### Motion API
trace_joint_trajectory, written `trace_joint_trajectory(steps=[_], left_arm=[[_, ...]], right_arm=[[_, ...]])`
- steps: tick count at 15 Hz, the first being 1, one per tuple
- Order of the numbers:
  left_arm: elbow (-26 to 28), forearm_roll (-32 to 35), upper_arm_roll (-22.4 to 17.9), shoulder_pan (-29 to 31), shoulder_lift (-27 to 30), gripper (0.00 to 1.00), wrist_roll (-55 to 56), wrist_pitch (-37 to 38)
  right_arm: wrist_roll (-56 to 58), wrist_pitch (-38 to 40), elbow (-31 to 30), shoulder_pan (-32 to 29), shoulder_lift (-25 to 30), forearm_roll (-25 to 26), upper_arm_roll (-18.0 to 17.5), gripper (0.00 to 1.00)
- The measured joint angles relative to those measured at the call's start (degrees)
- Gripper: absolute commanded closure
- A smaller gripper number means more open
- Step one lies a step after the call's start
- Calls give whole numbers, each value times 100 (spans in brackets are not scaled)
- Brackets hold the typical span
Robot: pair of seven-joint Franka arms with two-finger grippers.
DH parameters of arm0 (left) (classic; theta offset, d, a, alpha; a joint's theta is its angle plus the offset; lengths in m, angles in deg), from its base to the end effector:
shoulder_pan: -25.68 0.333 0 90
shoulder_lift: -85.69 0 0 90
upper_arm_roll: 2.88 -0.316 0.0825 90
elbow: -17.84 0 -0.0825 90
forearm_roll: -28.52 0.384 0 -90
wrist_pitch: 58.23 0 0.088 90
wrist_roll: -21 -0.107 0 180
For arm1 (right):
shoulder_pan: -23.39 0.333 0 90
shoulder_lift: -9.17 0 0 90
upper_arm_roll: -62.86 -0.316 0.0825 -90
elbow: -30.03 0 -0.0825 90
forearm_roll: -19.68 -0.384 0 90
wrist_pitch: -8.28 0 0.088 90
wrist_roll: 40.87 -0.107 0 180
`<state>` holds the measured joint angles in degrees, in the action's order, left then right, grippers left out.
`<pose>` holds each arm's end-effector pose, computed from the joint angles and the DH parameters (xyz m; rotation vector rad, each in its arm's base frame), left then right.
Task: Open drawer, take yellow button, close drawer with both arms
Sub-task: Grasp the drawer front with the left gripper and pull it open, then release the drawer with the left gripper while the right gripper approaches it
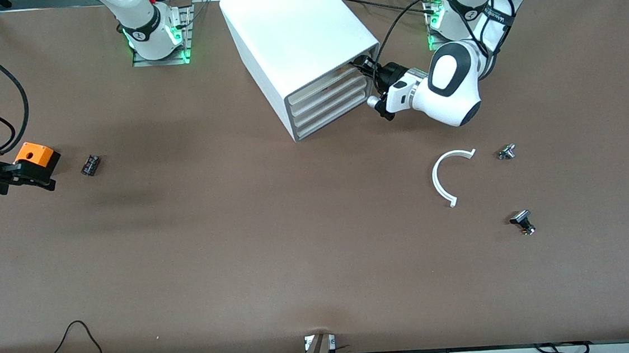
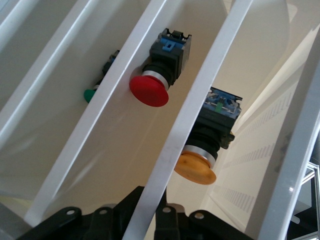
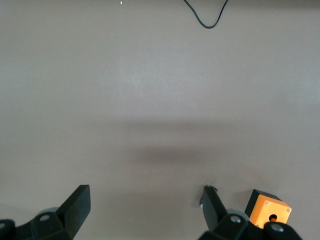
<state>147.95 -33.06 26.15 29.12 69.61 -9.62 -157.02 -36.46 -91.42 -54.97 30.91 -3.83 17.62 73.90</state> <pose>0.3918 -0.2809 0.2580 1.9000 -0.3283 -0.7796 0.6332 -0.0233 0.5485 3.1313 0.0245 0.0521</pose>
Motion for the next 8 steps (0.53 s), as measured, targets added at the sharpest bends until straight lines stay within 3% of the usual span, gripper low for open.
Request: trace_joint_trajectory(steps=[4, 8], left_arm=[[-89, -7, -165, 203, 58, 100, -112, -281], [-381, -7, -698, 386, 183, 100, -265, -580]], right_arm=[[0, 47, -10, -3, -12, 0, 1, 0], [13, 101, -12, 3, -19, -8, -5, 0]])
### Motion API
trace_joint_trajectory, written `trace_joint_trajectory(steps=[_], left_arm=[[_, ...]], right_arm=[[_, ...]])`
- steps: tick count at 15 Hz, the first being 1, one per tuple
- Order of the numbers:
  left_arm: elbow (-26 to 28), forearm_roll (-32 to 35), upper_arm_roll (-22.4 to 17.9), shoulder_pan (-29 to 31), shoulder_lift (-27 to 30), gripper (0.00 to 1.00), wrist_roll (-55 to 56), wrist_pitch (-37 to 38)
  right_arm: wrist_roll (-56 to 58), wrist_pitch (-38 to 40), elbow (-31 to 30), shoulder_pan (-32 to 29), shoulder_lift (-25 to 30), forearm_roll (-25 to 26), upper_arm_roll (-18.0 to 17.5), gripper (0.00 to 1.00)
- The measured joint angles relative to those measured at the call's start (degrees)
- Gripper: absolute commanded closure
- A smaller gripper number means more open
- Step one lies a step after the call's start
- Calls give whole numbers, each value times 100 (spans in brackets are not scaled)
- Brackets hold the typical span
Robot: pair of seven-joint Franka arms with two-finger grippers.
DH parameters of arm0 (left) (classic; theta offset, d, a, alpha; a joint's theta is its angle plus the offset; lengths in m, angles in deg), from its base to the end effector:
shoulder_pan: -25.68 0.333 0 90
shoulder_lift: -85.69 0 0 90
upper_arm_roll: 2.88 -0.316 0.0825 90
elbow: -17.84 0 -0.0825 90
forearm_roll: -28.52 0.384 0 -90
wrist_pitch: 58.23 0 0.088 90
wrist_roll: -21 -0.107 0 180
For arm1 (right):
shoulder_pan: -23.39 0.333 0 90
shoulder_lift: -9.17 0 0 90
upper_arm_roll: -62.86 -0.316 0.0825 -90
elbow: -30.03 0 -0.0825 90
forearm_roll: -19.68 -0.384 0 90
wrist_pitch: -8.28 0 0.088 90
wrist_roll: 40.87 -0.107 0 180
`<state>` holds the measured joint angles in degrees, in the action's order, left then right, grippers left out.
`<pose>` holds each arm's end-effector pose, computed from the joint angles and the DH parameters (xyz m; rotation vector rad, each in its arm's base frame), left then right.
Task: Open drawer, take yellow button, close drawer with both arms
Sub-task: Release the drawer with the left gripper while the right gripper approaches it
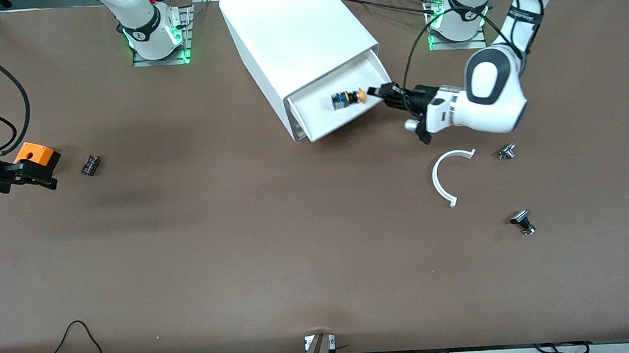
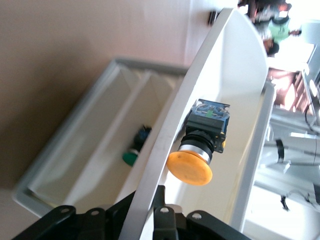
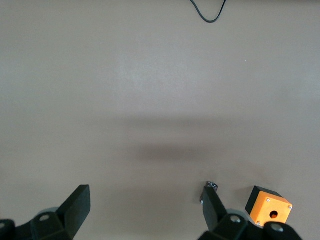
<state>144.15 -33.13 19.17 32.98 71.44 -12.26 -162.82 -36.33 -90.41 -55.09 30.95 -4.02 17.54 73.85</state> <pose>0.4738 -0.1986 0.2795 2.0112 -0.1994 -0.4531 0.6319 -0.0221 0.5439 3.1341 0.0299 0.0162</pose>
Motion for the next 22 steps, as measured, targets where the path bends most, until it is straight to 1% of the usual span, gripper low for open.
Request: trace_joint_trajectory(steps=[2, 3, 4, 6, 9, 10, 13, 15, 16, 18, 20, 22], left_arm=[[-86, 0, -146, 20, 0, 100, 0, -119], [-104, -2, -160, 20, 0, 77, 6, -177], [-114, -6, -159, 19, 0, 1, 11, -212], [-99, -5, -161, 17, -13, 0, 94, -560], [-103, -5, -174, 23, -20, 0, 135, -1159], [-120, -5, -174, 23, -19, 0, 134, -1296], [-347, -5, -240, 58, 22, 0, 137, -1594], [-530, 96, -483, 178, 153, 0, 135, -1768], [-651, 350, -598, 258, 227, 0, 132, -1790], [-941, 1178, -687, 353, 349, 0, 152, -1812], [-1193, 1721, -793, 362, 501, 0, 215, -1831], [-1360, 2283, -990, 365, 653, 0, 223, -1756]], right_arm=[[87, 58, -2, 23, -5, -1, -44, 0], [116, 75, -12, 57, -8, -2, -67, 0], [128, 76, -24, 126, -20, -3, -82, 0], [130, 28, -26, 444, -80, -4, -106, 0], [92, -96, -26, 1113, -152, -1, -126, 0], [84, -105, -26, 1234, -159, 0, -126, 0], [104, -106, -26, 1303, -195, -1, -120, 0], [186, -108, -26, 1375, -248, -8, -127, 0], [212, -116, -26, 1503, -268, -12, -137, 0], [216, -144, -25, 1904, -282, -16, -159, 0], [264, -167, -24, 2330, -282, -17, -214, 0], [460, -241, -24, 2701, -288, -17, -245, 0]])
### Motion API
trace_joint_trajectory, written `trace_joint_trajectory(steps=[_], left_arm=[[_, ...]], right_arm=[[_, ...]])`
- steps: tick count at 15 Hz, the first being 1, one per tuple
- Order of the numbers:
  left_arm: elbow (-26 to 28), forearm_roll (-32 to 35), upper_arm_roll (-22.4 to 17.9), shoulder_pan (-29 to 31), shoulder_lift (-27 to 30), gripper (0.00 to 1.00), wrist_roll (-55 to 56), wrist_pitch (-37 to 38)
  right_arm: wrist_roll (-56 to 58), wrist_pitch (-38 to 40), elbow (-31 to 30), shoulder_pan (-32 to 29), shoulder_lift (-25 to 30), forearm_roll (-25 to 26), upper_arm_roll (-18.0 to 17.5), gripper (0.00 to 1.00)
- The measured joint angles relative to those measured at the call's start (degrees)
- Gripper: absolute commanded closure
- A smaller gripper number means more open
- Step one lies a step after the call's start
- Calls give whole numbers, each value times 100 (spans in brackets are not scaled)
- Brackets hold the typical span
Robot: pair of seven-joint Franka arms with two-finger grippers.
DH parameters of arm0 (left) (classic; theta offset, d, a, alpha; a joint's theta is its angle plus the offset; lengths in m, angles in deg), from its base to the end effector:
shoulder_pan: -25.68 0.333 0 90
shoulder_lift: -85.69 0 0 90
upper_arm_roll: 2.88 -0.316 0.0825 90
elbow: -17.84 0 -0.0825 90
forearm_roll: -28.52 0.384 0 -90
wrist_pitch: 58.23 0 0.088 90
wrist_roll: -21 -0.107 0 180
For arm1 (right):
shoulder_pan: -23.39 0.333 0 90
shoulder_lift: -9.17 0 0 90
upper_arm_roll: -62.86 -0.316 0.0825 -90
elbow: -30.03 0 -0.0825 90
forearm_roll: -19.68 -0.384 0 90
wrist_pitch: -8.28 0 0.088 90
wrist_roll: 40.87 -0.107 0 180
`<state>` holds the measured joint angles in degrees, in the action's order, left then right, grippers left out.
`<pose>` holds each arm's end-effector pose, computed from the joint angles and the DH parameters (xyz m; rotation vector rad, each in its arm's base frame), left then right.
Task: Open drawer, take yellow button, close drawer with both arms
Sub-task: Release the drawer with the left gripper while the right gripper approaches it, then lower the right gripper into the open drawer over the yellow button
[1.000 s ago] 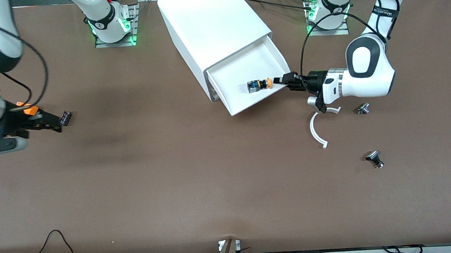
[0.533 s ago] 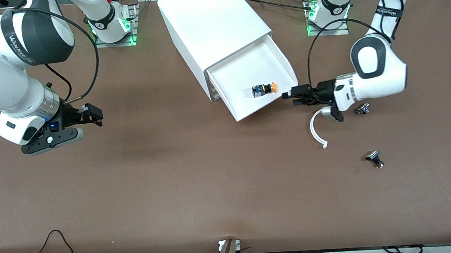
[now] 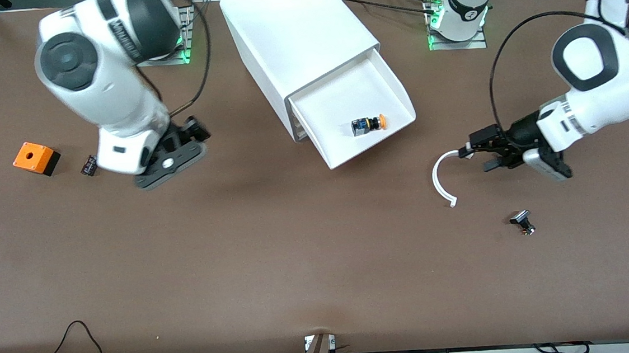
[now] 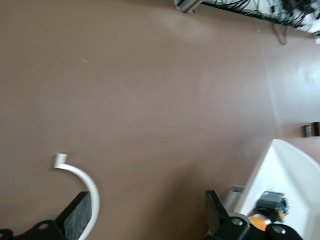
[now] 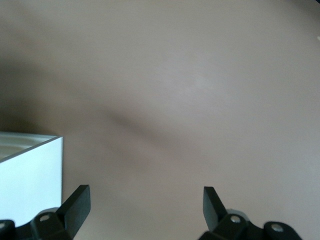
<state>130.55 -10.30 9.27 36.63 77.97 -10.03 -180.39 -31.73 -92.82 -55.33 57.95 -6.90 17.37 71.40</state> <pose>0.5923 -0.0363 0.4182 2.5419 -0.2518 0.2398 0.5743 0.2967 0.5128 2.9940 0.9451 -0.0037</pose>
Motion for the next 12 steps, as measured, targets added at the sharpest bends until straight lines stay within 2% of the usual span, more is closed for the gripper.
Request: trace_joint_trajectory(steps=[4, 8, 10, 12], left_arm=[[-739, 1294, -300, 8, 230, 0, 34, 776], [-1373, 2339, -387, 12, 348, 0, 426, 1585], [-1532, 2942, -376, -1, 452, 0, 818, 1946], [-1650, 3533, -334, -89, 618, 0, 1433, 2333]], right_arm=[[1385, -524, -3, 519, -159, -66, -25, 0], [3451, -1294, 7, 703, -556, -928, -98, 0], [4187, -1304, 230, 778, -745, -1091, -140, 0], [4503, -842, 716, 983, -946, -1091, -176, 0]])
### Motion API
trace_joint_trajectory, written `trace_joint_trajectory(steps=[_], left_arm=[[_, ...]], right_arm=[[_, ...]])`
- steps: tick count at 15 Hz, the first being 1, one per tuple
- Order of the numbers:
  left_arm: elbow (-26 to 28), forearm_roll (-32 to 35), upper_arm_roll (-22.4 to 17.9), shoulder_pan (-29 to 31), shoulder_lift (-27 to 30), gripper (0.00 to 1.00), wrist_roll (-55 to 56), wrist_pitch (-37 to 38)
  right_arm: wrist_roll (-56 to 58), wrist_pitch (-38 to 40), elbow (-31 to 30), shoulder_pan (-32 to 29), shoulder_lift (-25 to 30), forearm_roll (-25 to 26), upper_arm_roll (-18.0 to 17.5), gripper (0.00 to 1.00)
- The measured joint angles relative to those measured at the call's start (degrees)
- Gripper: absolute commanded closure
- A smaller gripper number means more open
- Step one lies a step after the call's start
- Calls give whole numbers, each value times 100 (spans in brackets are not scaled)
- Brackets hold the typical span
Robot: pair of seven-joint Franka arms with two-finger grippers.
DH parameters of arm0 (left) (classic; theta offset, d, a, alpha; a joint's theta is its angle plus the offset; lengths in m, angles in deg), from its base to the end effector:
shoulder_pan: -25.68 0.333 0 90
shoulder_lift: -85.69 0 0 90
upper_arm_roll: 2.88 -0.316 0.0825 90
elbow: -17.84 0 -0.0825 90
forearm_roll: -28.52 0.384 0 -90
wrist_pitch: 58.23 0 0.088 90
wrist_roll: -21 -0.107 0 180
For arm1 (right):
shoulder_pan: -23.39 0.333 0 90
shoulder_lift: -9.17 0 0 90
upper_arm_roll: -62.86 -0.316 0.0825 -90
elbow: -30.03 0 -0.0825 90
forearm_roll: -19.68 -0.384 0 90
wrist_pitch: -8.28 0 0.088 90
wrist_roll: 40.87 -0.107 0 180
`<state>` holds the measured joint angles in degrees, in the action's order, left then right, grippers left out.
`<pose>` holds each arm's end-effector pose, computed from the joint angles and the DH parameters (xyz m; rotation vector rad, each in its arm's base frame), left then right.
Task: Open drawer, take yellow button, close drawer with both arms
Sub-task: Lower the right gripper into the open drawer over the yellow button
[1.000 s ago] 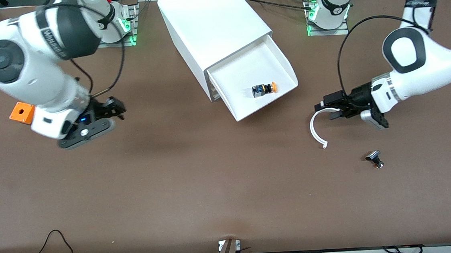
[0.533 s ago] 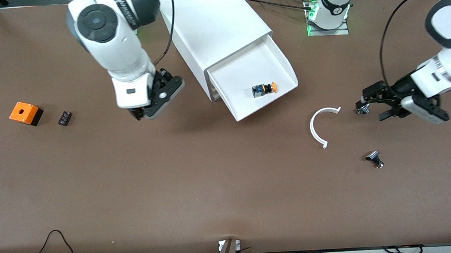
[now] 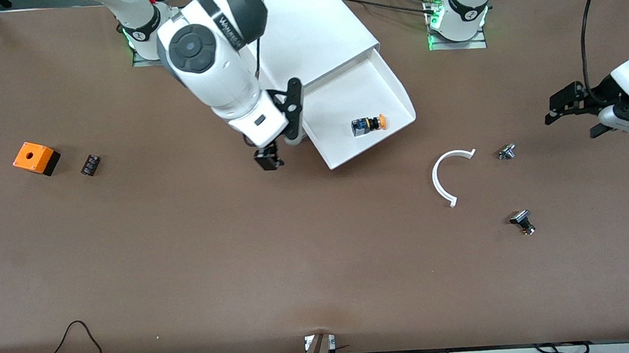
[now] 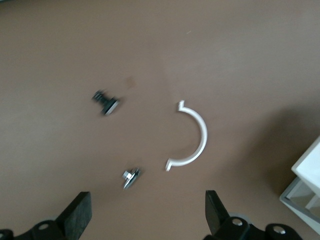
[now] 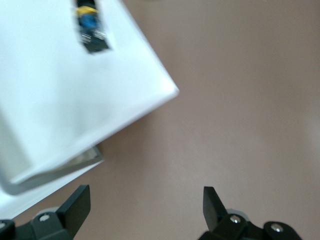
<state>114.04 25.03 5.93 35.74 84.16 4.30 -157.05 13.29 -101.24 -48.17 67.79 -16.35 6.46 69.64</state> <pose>0.5724 0.0079 0.5718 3.0545 -0.4006 0.0449 0.5361 0.4532 0.4769 -2.1298 -2.0862 -0.1908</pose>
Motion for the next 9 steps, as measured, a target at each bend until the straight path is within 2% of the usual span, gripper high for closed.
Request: trace_joint_trajectory(steps=[4, 9], left_arm=[[-21, 458, 111, -272, 203, 0, 1223, 352], [-17, 471, 128, -284, 177, 0, 1540, 426]], right_arm=[[52, 581, 798, 662, -318, 130, -12, 0], [52, 305, 927, 918, -559, 146, -10, 0]])
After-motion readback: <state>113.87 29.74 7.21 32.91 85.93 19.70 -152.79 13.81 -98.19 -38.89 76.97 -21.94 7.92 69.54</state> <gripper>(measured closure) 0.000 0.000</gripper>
